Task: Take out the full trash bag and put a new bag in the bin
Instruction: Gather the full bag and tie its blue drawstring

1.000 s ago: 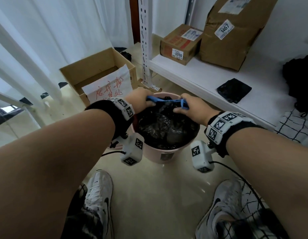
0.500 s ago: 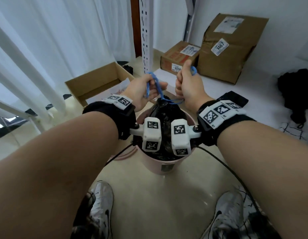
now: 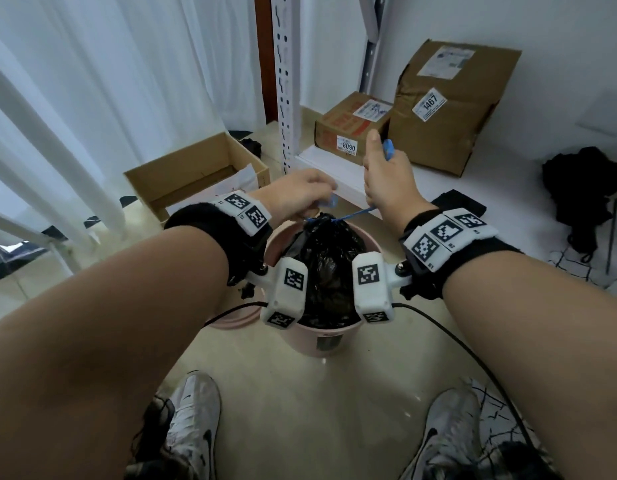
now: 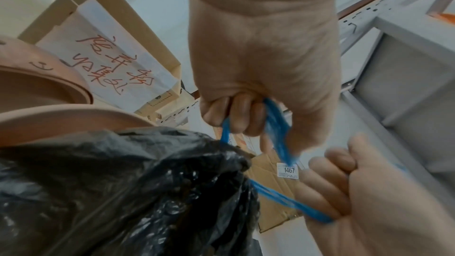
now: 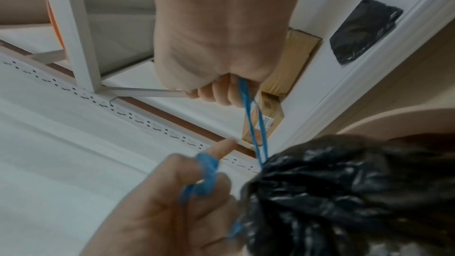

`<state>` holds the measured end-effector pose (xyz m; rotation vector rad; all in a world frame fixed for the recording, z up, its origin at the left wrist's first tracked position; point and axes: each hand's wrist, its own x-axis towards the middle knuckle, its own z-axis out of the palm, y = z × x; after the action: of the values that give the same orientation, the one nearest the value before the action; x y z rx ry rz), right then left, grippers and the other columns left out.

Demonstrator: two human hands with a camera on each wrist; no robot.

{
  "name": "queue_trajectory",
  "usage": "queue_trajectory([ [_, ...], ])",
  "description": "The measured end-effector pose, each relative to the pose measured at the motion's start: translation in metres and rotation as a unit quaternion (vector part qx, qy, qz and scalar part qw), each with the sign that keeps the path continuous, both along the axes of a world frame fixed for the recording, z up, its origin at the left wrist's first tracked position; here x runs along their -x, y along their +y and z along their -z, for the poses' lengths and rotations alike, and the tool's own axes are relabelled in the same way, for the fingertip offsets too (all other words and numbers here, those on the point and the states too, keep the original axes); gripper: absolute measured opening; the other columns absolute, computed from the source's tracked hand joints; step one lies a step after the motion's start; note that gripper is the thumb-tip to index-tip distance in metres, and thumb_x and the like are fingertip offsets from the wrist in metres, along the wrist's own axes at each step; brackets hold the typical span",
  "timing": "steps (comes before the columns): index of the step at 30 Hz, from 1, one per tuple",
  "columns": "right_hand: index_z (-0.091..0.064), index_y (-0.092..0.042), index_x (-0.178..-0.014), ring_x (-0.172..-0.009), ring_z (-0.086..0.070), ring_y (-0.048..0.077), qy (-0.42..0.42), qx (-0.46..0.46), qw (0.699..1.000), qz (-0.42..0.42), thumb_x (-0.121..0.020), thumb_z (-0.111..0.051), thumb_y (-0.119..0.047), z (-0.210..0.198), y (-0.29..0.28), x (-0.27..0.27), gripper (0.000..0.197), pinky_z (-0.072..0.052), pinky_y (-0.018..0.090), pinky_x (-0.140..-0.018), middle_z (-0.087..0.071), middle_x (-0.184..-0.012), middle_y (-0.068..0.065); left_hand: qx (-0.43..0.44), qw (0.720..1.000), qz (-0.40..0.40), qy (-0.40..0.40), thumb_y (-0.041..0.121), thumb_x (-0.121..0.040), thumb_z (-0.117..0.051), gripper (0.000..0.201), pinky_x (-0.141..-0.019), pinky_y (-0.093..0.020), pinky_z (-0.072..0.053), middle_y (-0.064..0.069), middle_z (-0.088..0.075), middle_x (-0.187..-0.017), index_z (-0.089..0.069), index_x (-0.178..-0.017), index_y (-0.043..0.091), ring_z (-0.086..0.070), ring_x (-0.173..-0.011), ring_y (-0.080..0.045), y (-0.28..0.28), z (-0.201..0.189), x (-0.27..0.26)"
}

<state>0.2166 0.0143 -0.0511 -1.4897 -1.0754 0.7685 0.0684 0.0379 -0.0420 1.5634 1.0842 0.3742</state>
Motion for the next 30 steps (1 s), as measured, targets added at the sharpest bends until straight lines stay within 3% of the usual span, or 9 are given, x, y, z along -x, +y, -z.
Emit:
queue_trajectory([
  [3, -0.028, -0.022, -0.052, -0.043, -0.026, 0.012, -0.011, -0.039, 0.999, 0.013, -0.095, -0.039, -0.049, -0.015, 0.000, 0.011, 0.052, -0.027, 0.030, -0.051, -0.028, -0.045, -0.005, -0.054, 0.994, 0.092, 0.024, 0.007, -0.084, -0.061, 0.026, -0.070, -0.013, -0.049, -0.011, -0.070, -0.090, -0.067, -0.110, 0.007, -0.062, -0.070, -0.002, -0.003, 0.000, -0.001],
  [6, -0.030, -0.019, -0.055, -0.047, -0.029, 0.016, -0.010, -0.070, 0.997, 0.014, -0.097, -0.040, -0.044, -0.025, 0.000, 0.019, 0.050, -0.028, 0.032, -0.052, -0.029, -0.050, 0.002, -0.092, 0.987, 0.120, 0.057, 0.021, -0.081, -0.071, 0.024, -0.096, -0.032, -0.047, -0.013, -0.072, -0.102, -0.073, -0.102, 0.010, -0.062, -0.091, -0.013, -0.003, 0.001, -0.004],
  [9, -0.037, -0.019, -0.064, -0.052, -0.034, 0.015, -0.021, -0.082, 0.996, -0.007, -0.097, -0.044, -0.041, -0.028, 0.000, 0.021, 0.040, -0.033, 0.034, -0.058, -0.034, -0.056, -0.001, -0.123, 0.988, 0.084, 0.040, 0.021, -0.084, -0.069, 0.021, -0.074, -0.019, -0.045, -0.011, -0.067, -0.083, -0.072, -0.094, 0.002, -0.057, -0.071, -0.008, -0.002, 0.001, -0.008],
  [11, -0.049, -0.016, -0.095, -0.069, -0.047, 0.011, -0.007, -0.059, 0.998, -0.030, -0.095, -0.048, -0.043, -0.028, -0.004, 0.020, 0.027, -0.040, 0.027, -0.070, -0.047, -0.077, -0.004, -0.130, 0.991, 0.021, 0.017, 0.019, -0.089, -0.062, 0.019, -0.051, -0.014, -0.036, -0.008, -0.058, -0.071, -0.070, -0.093, 0.003, -0.045, -0.048, -0.004, 0.000, 0.000, -0.010],
  [14, -0.040, -0.011, -0.132, -0.100, -0.051, 0.009, 0.025, 0.038, 0.997, -0.056, -0.097, -0.036, -0.049, -0.020, -0.008, 0.015, 0.052, -0.040, 0.020, -0.085, -0.053, -0.114, -0.001, -0.081, 0.991, -0.086, -0.062, 0.026, -0.094, -0.055, 0.019, -0.043, -0.019, -0.023, 0.000, -0.038, -0.055, -0.064, -0.082, 0.014, -0.028, -0.042, -0.007, 0.005, -0.003, -0.006],
  [19, -0.066, -0.008, -0.105, -0.055, -0.052, -0.003, -0.034, 0.132, 0.980, -0.146, -0.092, -0.052, -0.008, -0.009, -0.018, 0.014, 0.018, -0.040, 0.009, -0.053, -0.062, -0.081, -0.002, -0.014, 0.968, -0.183, -0.174, 0.031, -0.097, -0.048, 0.025, -0.045, -0.022, -0.021, 0.004, -0.027, -0.056, -0.058, -0.078, 0.017, -0.025, -0.046, -0.008, 0.015, -0.006, -0.001],
  [24, -0.067, 0.004, -0.085, -0.040, -0.045, 0.000, -0.095, 0.096, 0.981, -0.143, -0.089, -0.061, -0.008, -0.002, -0.011, 0.029, 0.014, -0.039, 0.013, -0.049, -0.055, -0.062, 0.007, -0.033, 0.966, -0.190, -0.173, 0.027, -0.099, -0.042, 0.024, -0.044, -0.022, -0.024, 0.003, -0.030, -0.056, -0.053, -0.082, 0.014, -0.026, -0.046, -0.008, 0.017, -0.006, -0.004],
  [28, -0.060, -0.006, -0.055, -0.039, -0.046, 0.008, -0.097, 0.136, 0.985, -0.038, -0.091, -0.055, -0.009, 0.005, -0.002, 0.027, 0.037, -0.041, 0.019, -0.049, -0.057, -0.054, 0.006, -0.059, 0.960, -0.250, -0.111, 0.037, -0.098, -0.039, 0.046, -0.047, -0.024, -0.032, 0.002, -0.036, -0.060, -0.031, -0.134, 0.010, -0.033, -0.047, -0.011, 0.015, -0.001, 0.001],
  [30, -0.060, -0.008, -0.054, -0.042, -0.046, 0.009, -0.114, 0.155, 0.981, -0.029, -0.091, -0.054, -0.009, 0.007, -0.001, 0.023, 0.037, -0.041, 0.019, -0.050, -0.057, -0.053, 0.004, -0.071, 0.961, -0.256, -0.082, 0.037, -0.098, -0.038, 0.052, -0.049, -0.025, -0.034, 0.001, -0.038, -0.062, -0.020, -0.140, 0.012, -0.036, -0.049, -0.012, 0.016, 0.001, 0.004],
])
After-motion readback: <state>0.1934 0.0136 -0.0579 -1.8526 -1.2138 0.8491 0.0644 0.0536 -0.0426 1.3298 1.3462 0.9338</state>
